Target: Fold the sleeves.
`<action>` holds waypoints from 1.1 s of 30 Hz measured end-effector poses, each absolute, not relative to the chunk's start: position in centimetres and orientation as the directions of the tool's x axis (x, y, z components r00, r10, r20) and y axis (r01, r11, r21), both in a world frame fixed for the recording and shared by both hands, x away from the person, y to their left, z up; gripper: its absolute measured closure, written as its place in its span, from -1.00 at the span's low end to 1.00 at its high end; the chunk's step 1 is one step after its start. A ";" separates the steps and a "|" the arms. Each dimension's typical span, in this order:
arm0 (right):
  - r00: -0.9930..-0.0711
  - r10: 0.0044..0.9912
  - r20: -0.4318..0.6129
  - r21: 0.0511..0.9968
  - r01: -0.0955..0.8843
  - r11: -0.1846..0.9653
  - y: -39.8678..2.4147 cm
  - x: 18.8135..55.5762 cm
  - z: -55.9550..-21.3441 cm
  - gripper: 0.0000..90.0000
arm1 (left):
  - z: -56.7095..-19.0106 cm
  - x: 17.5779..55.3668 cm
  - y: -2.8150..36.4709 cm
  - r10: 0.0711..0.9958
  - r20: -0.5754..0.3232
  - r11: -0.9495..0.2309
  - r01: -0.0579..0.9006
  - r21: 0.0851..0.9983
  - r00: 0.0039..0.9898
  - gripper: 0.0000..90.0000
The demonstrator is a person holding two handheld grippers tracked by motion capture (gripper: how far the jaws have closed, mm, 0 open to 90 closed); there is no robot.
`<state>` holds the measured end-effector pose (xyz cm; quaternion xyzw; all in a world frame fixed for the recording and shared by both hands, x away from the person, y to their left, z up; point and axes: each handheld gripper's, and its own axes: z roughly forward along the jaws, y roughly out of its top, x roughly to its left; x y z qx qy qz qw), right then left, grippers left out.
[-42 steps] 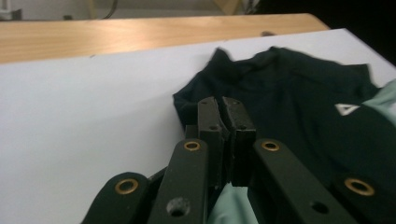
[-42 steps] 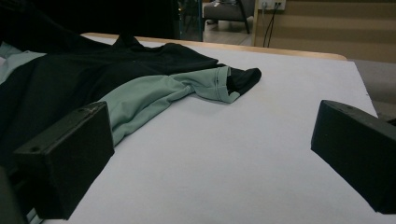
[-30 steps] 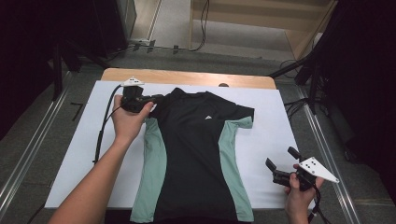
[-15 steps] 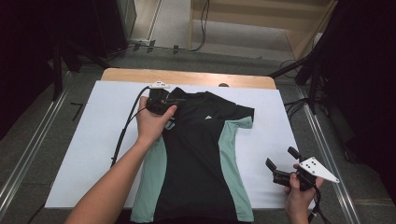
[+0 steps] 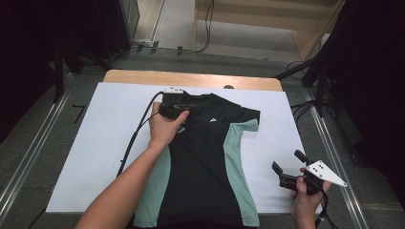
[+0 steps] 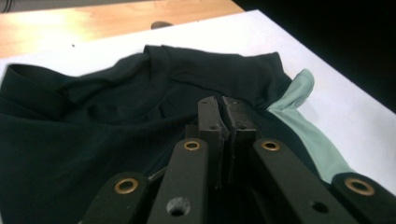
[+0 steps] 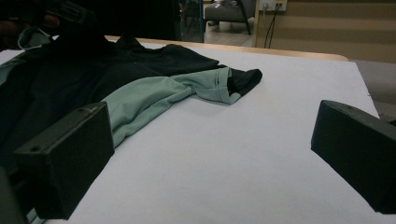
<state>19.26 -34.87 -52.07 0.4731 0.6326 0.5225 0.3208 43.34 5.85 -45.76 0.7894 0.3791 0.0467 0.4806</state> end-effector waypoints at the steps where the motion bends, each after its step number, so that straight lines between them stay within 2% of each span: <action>1: -0.347 0.934 0.090 0.964 0.264 0.005 -34.9 19.3 -52.1 -1.00 | -46.2 43.4 5.6 0.645 -0.289 -0.254 0.555 0.792 0.708 0.93; 14: -0.348 0.934 0.088 0.964 0.264 0.008 -34.8 19.3 -52.1 -1.00 | -48.2 43.4 4.4 0.650 -0.295 -0.286 0.585 0.759 0.701 0.93; 25: -0.349 0.933 0.083 0.965 0.261 0.011 -34.8 19.3 -52.1 -1.00 | -48.0 42.6 4.5 0.659 -0.231 -0.309 0.538 0.785 0.715 0.87; 26: -0.349 0.933 0.085 0.965 0.262 0.009 -34.8 19.3 -52.0 -1.00 | -47.8 42.4 4.6 0.664 -0.221 -0.305 0.529 0.792 0.714 0.79; 28: -0.352 0.932 0.086 0.965 0.262 0.010 -34.8 19.3 -52.0 -1.00 | -47.1 41.9 4.9 0.676 -0.185 -0.292 0.490 0.821 0.713 0.49; 33: -0.351 0.932 0.086 0.965 0.262 0.010 -34.8 19.3 -52.0 -1.00 | -45.3 41.1 5.9 0.637 -0.200 -0.264 0.455 0.851 0.744 -0.11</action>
